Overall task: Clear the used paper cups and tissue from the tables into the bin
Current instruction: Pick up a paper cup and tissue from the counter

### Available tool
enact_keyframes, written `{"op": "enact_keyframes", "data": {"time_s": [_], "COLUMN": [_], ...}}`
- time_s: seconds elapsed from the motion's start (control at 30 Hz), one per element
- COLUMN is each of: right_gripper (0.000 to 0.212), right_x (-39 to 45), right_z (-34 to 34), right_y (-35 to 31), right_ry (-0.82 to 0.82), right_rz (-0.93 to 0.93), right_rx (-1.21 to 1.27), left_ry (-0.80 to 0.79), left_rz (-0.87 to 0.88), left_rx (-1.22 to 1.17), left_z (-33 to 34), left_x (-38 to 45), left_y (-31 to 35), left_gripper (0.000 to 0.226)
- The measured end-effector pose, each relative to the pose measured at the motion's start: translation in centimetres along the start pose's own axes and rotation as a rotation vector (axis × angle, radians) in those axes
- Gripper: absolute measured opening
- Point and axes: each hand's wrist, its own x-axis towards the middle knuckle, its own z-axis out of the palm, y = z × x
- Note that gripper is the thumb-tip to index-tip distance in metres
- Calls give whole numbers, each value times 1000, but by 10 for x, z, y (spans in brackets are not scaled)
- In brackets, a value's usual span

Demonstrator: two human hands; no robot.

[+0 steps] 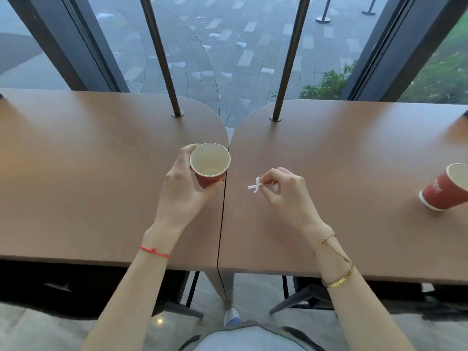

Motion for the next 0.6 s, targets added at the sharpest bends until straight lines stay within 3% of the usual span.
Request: {"op": "enact_keyframes", "data": {"time_s": [0.6], "right_gripper": [9], "right_x": [-228], "right_z": [-125], "right_y": [29], "right_ry": [383], "right_rz": [352], "right_rx": [-186], "left_ry": [-421], "left_rz": [298], "left_rx": [-153], "left_z": [79], "left_x": [-107], "left_y": [111], "left_gripper": [68]}}
